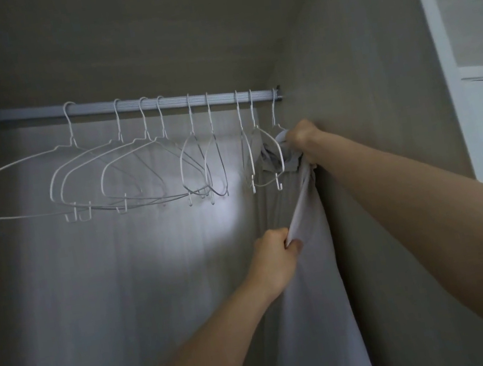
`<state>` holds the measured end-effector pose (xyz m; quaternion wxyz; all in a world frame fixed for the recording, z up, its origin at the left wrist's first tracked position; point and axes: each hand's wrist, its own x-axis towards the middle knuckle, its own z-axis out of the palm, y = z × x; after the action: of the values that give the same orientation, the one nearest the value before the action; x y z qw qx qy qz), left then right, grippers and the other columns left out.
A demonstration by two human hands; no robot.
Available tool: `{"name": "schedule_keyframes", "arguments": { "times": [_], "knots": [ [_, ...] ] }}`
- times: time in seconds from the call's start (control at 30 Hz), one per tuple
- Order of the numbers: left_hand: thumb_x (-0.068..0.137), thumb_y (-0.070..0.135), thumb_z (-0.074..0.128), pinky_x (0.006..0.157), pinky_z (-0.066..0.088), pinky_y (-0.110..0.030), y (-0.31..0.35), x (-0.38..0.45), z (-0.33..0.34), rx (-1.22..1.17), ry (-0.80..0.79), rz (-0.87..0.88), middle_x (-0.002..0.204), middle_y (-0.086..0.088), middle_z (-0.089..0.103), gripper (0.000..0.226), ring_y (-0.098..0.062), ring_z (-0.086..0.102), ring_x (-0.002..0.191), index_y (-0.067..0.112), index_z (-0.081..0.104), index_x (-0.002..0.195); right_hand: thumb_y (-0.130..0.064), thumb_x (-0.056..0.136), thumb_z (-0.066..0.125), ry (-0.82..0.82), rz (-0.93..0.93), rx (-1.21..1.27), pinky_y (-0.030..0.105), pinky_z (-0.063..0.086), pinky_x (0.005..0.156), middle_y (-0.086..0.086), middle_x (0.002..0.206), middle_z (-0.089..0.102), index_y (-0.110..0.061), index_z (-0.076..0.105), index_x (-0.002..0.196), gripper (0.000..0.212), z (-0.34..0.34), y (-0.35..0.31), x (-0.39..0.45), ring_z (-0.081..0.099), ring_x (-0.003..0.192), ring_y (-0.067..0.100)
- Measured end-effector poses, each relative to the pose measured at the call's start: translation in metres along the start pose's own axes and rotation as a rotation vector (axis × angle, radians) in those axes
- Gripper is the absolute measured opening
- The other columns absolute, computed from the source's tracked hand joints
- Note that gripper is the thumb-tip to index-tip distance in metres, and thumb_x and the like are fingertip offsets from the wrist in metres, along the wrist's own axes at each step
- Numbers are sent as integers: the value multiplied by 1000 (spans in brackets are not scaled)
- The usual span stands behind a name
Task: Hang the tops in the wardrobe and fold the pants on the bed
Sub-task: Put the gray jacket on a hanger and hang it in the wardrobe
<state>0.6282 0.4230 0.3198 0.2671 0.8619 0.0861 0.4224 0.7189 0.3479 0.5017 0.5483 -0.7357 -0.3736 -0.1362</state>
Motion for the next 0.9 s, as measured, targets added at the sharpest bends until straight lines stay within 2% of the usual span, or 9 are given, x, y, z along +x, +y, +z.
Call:
{"name": "schedule_keyframes", "arguments": {
  "times": [0.1, 0.23, 0.3, 0.37, 0.43, 0.7, 0.77, 0.83, 0.9],
  "knots": [
    [94, 17, 59, 51, 39, -16, -3, -3, 4, -24, -43, -23, 65, 0, 55, 32, -10, 53, 57, 20, 50, 64, -6, 97, 42, 12, -22, -46, 25, 36, 65, 10, 92, 44, 6, 45, 134, 39, 1, 5, 7, 37, 62, 13],
    [89, 14, 64, 74, 58, -36, -3, -14, 6, -72, -88, -39, 90, -13, 72, 6, -25, 70, 83, 9, 68, 90, -13, 96, 47, 65, -40, -57, 26, 36, 77, 9, 104, 48, 3, 53, 126, 35, -1, 8, 14, 44, 90, 21],
    [90, 13, 64, 80, 58, -36, -1, -24, 5, -92, -110, -41, 97, -12, 72, 11, -24, 70, 88, 8, 68, 100, -22, 94, 55, 101, -27, -61, 32, 48, 79, 12, 110, 61, 0, 61, 111, 29, -2, 10, 9, 56, 93, 27],
    [90, 11, 63, 83, 57, -34, 2, -34, 4, -88, -121, -47, 100, -10, 73, 15, -23, 70, 91, 8, 68, 104, -27, 95, 55, 144, -22, -70, 39, 54, 81, 20, 114, 64, 4, 63, 110, 35, -4, 11, -3, 63, 100, 36],
    [88, 10, 63, 83, 57, -34, 5, -42, 3, -71, -107, -50, 99, -10, 73, 17, -23, 70, 91, 7, 69, 104, -28, 97, 50, 195, -61, -139, 32, 50, 78, 21, 116, 64, 6, 62, 112, 39, -8, 13, -21, 63, 104, 37],
    [88, 7, 63, 78, 53, -28, 20, -86, 0, -42, -75, -70, 90, -10, 74, 9, -25, 70, 88, 11, 68, 96, -16, 90, 53, 167, -197, -306, 37, 44, 91, 25, 126, 55, 4, 46, 123, 40, -29, 20, -114, 52, 117, 42],
    [91, 4, 61, 66, 53, -23, 24, -101, -1, -90, -53, -98, 85, -10, 70, 8, -22, 70, 74, 8, 64, 97, -14, 89, 50, 130, -248, -332, 35, 42, 91, 25, 127, 54, 4, 42, 128, 43, -35, 22, -141, 51, 117, 41],
    [94, -2, 54, 47, 46, -15, 32, -116, -6, -194, -43, -146, 85, -14, 63, 10, -5, 64, 52, 0, 59, 103, -12, 90, 48, 61, -274, -310, 33, 42, 90, 23, 127, 55, 2, 38, 133, 46, -38, 25, -165, 52, 116, 40],
    [96, -6, 48, 41, 41, -11, 34, -130, -17, -254, 2, -172, 86, -17, 61, 11, 1, 59, 43, 1, 56, 100, -10, 88, 48, -15, -310, -302, 33, 43, 88, 20, 123, 58, 2, 40, 129, 44, -37, 29, -185, 53, 113, 39]
  ]
}}
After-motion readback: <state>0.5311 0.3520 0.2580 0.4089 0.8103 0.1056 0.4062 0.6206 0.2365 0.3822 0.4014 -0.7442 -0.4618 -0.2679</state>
